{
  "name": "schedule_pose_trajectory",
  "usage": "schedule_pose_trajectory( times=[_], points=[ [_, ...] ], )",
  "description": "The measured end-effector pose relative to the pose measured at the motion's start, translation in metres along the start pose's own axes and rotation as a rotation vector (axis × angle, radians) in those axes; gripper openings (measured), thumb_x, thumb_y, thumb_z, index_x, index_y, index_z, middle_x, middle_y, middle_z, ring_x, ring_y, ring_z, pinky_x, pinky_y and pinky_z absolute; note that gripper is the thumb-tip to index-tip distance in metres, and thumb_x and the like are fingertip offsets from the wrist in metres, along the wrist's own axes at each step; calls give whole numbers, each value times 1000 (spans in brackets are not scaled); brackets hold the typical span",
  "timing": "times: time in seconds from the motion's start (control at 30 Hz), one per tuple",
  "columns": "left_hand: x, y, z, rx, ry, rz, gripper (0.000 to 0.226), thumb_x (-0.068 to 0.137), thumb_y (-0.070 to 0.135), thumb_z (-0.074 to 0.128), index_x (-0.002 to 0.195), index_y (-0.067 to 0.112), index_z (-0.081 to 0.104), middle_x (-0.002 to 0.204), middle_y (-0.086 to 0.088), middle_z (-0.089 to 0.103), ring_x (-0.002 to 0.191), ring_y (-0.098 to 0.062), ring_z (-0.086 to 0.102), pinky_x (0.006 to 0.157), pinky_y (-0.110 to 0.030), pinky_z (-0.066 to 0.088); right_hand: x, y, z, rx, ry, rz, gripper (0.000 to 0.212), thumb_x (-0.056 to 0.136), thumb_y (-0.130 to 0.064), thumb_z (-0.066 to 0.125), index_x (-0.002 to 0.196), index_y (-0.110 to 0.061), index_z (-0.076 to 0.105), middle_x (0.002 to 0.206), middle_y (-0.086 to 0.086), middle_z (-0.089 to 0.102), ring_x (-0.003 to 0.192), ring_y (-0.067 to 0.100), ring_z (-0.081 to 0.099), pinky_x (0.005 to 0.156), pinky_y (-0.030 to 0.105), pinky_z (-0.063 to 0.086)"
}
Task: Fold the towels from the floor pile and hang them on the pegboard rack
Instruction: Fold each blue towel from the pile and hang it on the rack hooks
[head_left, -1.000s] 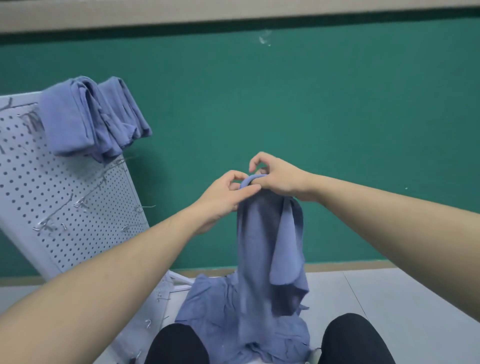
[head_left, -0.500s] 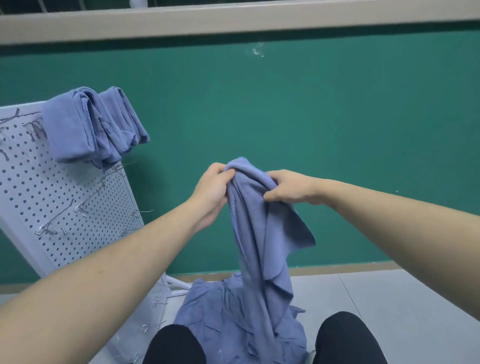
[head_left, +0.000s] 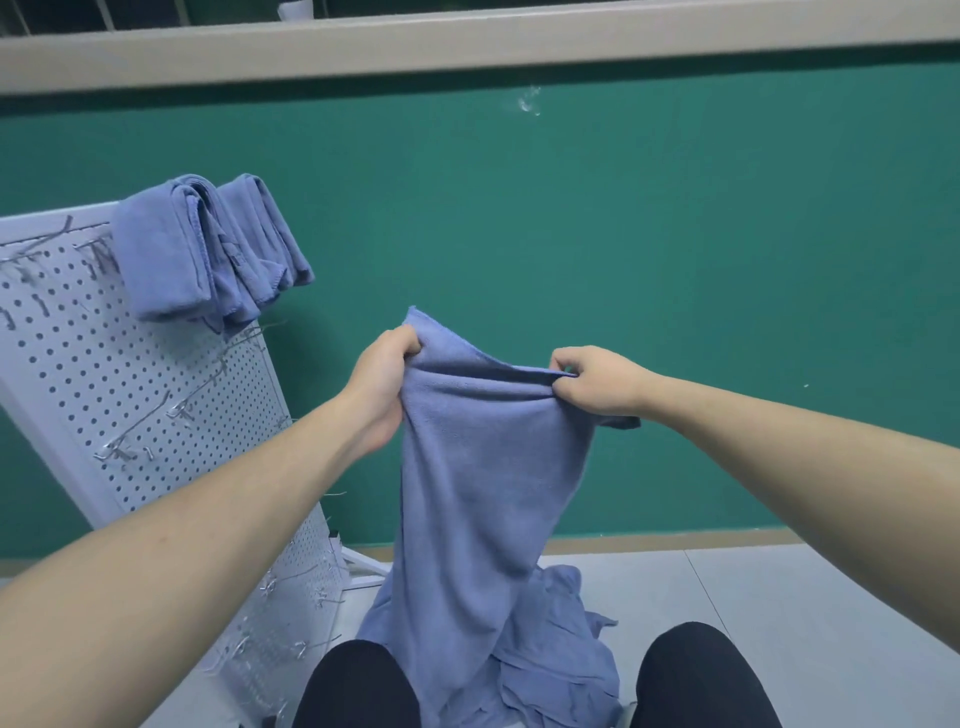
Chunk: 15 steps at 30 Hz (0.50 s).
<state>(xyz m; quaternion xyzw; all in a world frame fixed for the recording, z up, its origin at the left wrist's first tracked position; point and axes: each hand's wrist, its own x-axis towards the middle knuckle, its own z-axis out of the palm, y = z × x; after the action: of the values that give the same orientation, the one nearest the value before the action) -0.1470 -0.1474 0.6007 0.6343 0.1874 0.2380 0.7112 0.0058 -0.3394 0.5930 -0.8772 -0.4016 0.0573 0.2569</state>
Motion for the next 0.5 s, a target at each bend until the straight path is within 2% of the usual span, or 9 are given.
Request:
schedule_pose_trajectory(
  times=[0.07, 0.13, 0.23, 0.3, 0.4, 0.5],
  points=[
    [1, -1, -3, -6, 35, 23, 9, 84, 20, 58, 81, 19, 50, 76, 0, 55, 74, -19, 51, 68, -33, 40, 0, -2, 3, 69, 27, 10, 11, 91, -16, 46, 82, -17, 51, 63, -7, 55, 61, 21, 51, 51, 26, 38],
    [2, -2, -4, -1, 58, 61, 6, 93, 21, 59, 88, 19, 57, 82, 2, 64, 75, -15, 58, 70, -31, 45, 1, -3, 4, 34, 80, -30, 8, 91, -20, 49, 88, -15, 54, 70, -5, 56, 68, 21, 51, 57, 28, 39],
    [8, -4, -13, -22, 145, 106, 5, 99, 20, 56, 96, 18, 59, 94, 0, 66, 81, -13, 61, 76, -29, 49, 1, 2, 3, -20, 86, -15, 9, 89, -33, 57, 89, -24, 58, 79, -5, 62, 72, 18, 55, 64, 30, 45],
    [11, -7, -21, -13, 210, 134, 6, 101, 20, 55, 95, 17, 56, 95, -1, 63, 84, -14, 58, 79, -31, 48, 1, 9, 1, -67, 74, 13, 27, 89, -46, 62, 76, -23, 55, 75, -6, 59, 69, 18, 53, 62, 31, 43],
    [14, -12, -29, 18, 228, 135, 10, 100, 26, 57, 93, 19, 54, 96, -2, 60, 88, -16, 55, 81, -35, 44, 1, 16, 0, -53, 95, 34, 58, 85, -61, 64, 61, -19, 33, 59, -4, 37, 58, 19, 33, 57, 31, 28],
    [15, -15, -35, 53, 241, 142, 22, 98, 34, 58, 81, 24, 51, 82, 5, 56, 78, -13, 49, 73, -34, 39, -2, 17, -1, 16, 55, 6, 60, 84, -62, 66, 63, -21, 28, 60, -5, 30, 58, 17, 28, 57, 31, 24]
  ],
)
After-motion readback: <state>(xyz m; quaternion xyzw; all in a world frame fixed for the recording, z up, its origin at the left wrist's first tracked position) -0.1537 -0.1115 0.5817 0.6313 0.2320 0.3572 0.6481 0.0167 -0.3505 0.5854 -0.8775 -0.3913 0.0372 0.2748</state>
